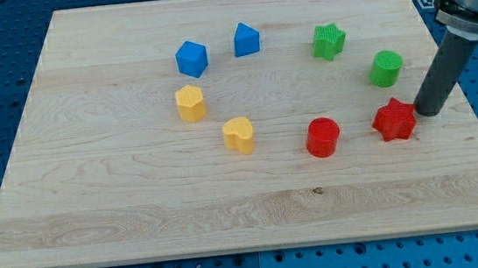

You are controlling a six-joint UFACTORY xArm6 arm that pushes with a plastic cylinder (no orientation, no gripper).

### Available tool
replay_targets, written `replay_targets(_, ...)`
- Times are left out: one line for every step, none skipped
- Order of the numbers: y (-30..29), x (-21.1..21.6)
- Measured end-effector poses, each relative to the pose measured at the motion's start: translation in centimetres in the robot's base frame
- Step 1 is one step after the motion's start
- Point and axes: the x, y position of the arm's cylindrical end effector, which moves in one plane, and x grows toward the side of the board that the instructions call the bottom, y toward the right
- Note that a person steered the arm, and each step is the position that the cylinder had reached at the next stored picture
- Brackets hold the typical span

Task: Place the red star to the right of red circle

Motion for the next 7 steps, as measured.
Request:
replay_targets(0.0, -0.2)
replay_targets(-0.3, 0.1)
replay_targets(-1.6, 1.1)
replay_targets(-3.0, 1.5)
replay_targets(-3.0, 1.5)
replay_targets(-3.0, 1.5)
replay_targets(-2.7, 0.2)
